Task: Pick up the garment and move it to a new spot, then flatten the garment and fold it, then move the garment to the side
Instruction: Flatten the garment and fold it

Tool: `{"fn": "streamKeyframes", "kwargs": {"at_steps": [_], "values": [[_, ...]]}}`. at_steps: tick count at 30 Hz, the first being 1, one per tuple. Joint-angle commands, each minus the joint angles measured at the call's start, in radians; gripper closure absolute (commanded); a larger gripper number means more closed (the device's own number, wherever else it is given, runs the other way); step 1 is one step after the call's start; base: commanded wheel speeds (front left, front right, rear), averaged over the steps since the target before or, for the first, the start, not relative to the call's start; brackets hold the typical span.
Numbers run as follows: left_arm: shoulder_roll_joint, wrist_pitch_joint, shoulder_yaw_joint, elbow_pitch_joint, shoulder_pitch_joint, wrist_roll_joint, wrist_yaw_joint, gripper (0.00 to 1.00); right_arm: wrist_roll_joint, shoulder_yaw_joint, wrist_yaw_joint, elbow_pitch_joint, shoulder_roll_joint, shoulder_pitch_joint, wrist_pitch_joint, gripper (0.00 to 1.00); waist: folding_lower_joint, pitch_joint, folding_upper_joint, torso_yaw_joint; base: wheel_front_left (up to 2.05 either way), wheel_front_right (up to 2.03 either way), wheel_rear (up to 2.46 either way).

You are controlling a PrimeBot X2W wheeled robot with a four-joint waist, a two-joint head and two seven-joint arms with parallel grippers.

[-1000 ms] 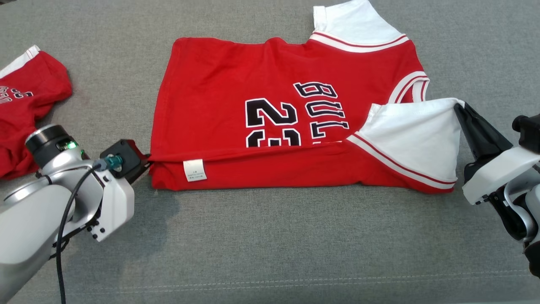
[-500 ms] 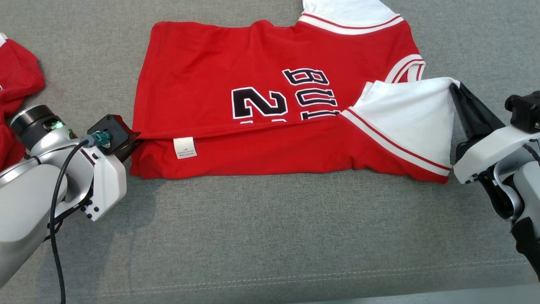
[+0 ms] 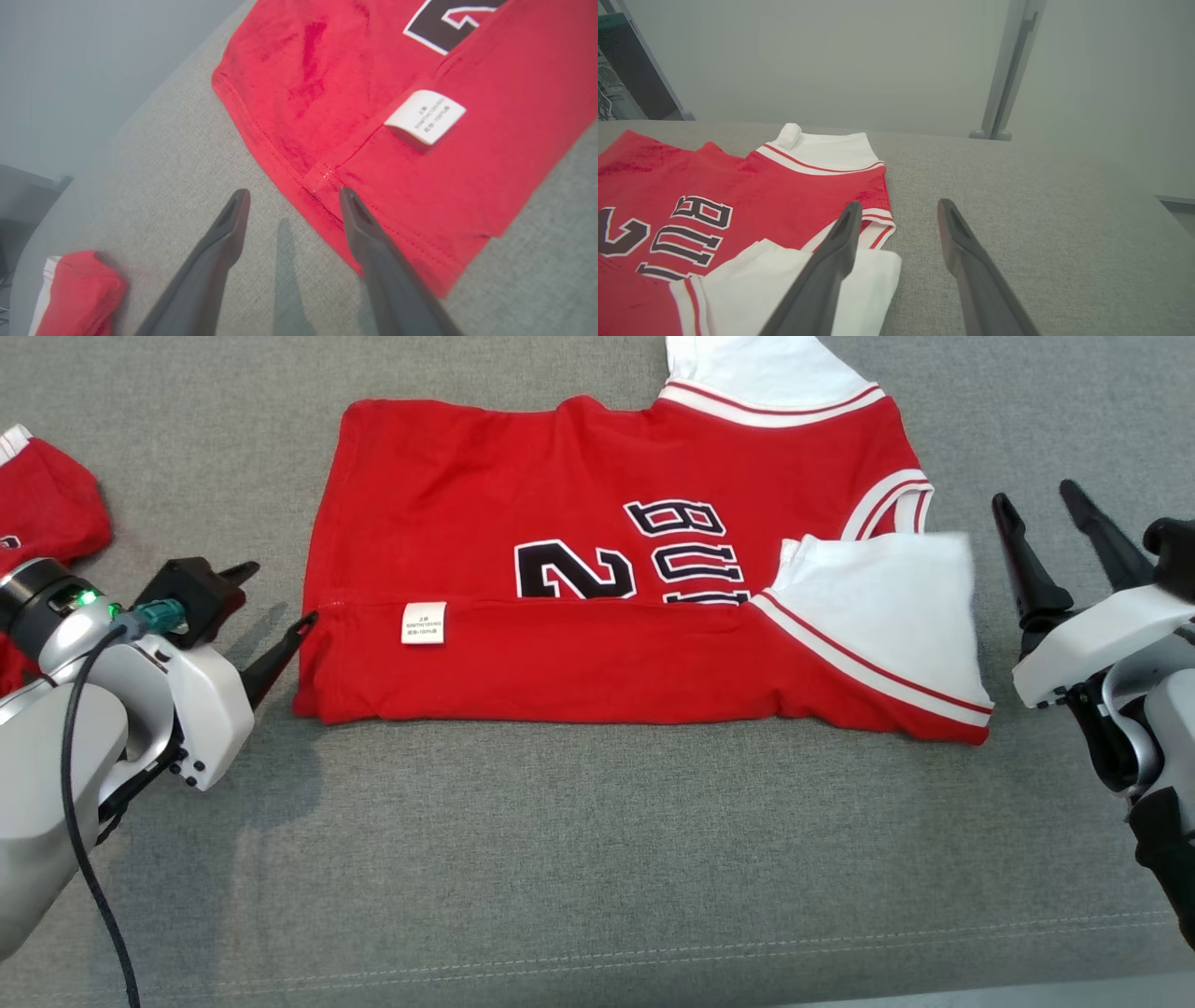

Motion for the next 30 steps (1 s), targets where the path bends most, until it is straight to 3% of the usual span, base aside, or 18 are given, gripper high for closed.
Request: {"fn": "streamKeyframes", "kwargs": {"at_steps": [1,10,17,22,30], "values": [[0.038,-0.024,0.048,0.012,-0.015,-0.015,0.012,0.00,-0.013,-0.011,0.004,-0.031,-0.008,0.026,-0.014,0.00,0.0000,-0.013,0.0000,0.002,0.00,0.00,0.00],[-0.002,-0.107,0.167,0.037,0.209,-0.125,0.090,0.00,-0.014,-0.080,0.004,-0.137,0.023,0.280,-0.014,0.00,0.0000,-0.089,0.0000,-0.001,0.00,0.00,0.00],[-0.034,-0.108,0.343,-0.083,0.403,-0.082,0.147,0.00,0.029,-0.071,0.004,-0.159,0.056,0.411,-0.014,0.00,0.0000,-0.121,0.0000,-0.006,0.00,0.00,0.00],[-0.066,-0.108,0.448,-0.112,0.494,-0.022,0.138,0.00,0.077,-0.063,0.004,-0.133,0.082,0.432,-0.014,0.00,0.0000,-0.130,0.0000,-0.001,0.00,0.00,0.00],[-0.109,-0.108,0.528,-0.115,0.540,0.066,0.112,0.00,0.164,-0.041,0.004,-0.080,0.113,0.426,-0.014,0.00,0.0000,-0.132,0.0000,0.023,0.00,0.00,0.00]]}}
